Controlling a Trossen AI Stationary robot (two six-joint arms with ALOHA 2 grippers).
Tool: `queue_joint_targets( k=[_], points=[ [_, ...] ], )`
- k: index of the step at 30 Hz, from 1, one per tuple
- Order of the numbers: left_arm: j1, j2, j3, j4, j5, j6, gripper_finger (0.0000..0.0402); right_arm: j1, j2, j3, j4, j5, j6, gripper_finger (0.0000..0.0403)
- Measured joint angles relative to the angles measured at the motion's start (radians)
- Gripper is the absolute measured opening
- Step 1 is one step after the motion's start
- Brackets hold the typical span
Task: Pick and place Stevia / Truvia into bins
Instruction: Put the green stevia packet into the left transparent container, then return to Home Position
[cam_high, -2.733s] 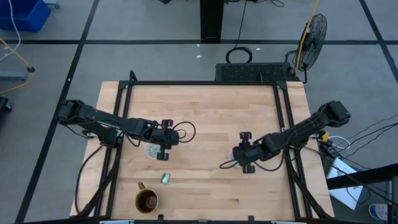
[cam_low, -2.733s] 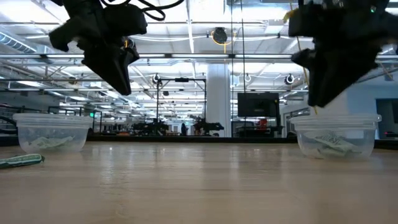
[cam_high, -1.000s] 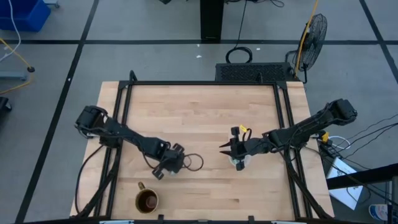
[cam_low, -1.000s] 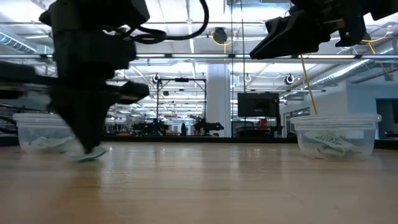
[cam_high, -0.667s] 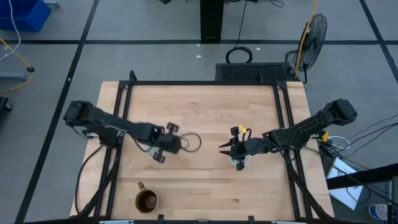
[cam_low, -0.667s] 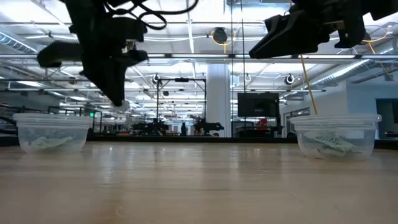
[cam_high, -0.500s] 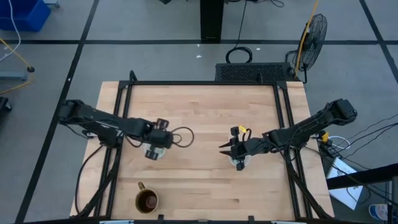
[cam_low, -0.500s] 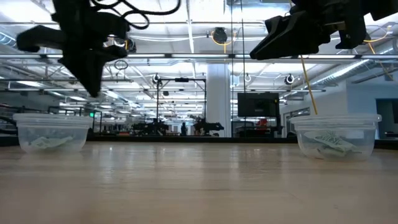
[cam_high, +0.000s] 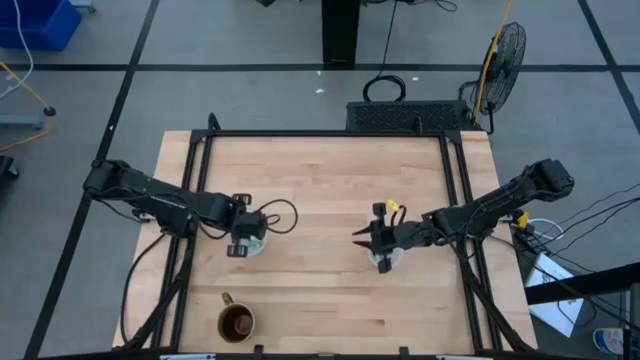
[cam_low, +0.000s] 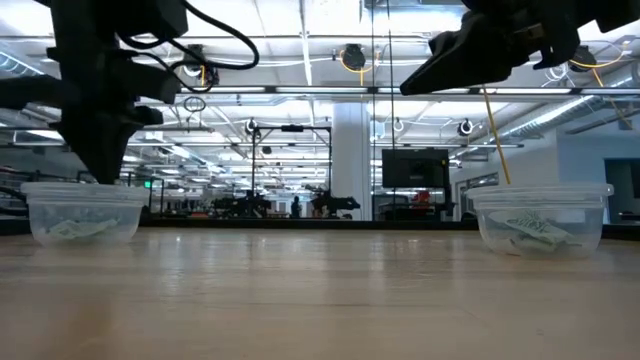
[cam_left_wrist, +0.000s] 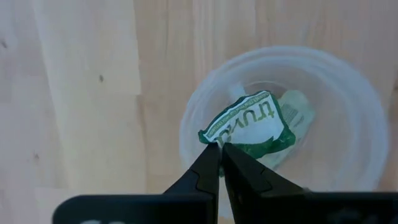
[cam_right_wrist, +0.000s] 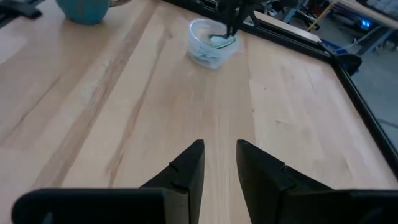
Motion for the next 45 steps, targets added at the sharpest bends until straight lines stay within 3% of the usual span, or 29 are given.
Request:
queue_joint_targets(
  k=[9, 17, 21, 25, 30, 37, 41, 45],
  points=[
    [0.001, -0.001, -0.002, 0.01, 0.042, -0.077, 0.0073, 0.0, 0.0, 0.0, 0.0, -0.006, 0.055, 0.0089],
    [0.001, -0.005, 0.007, 0.001, -0.019, -0.057, 0.0116, -0.004, -0.005, -0.001, 0.084, -0.007, 0.147, 0.0089],
    [0.004, -0.03, 0.023, -0.106, -0.111, -0.103, 0.0117, -0.024, -0.094, 0.003, 0.059, -0.008, 0.165, 0.0089],
    [0.005, -0.1, 0.097, -0.301, -0.187, -0.197, 0.0118, -0.039, -0.279, 0.01, -0.059, -0.008, 0.25, 0.0089],
    [-0.017, -0.301, 0.183, -0.414, -0.328, -0.255, 0.0118, -0.039, -0.499, 0.007, -0.274, -0.079, 0.34, 0.0089],
    [-0.057, -0.701, 0.188, -0.41, -0.508, -0.291, 0.0118, -0.039, -0.663, -0.128, -0.231, -0.137, 0.258, 0.0089],
    [-0.073, -0.925, 0.158, -0.36, -0.516, -0.297, 0.0118, -0.038, -0.718, -0.207, -0.226, -0.139, 0.279, 0.0089],
    [-0.087, -1.109, 0.086, -0.176, -0.428, -0.178, 0.0118, -0.038, -0.772, -0.235, -0.209, -0.14, 0.336, 0.0089]
  ],
)
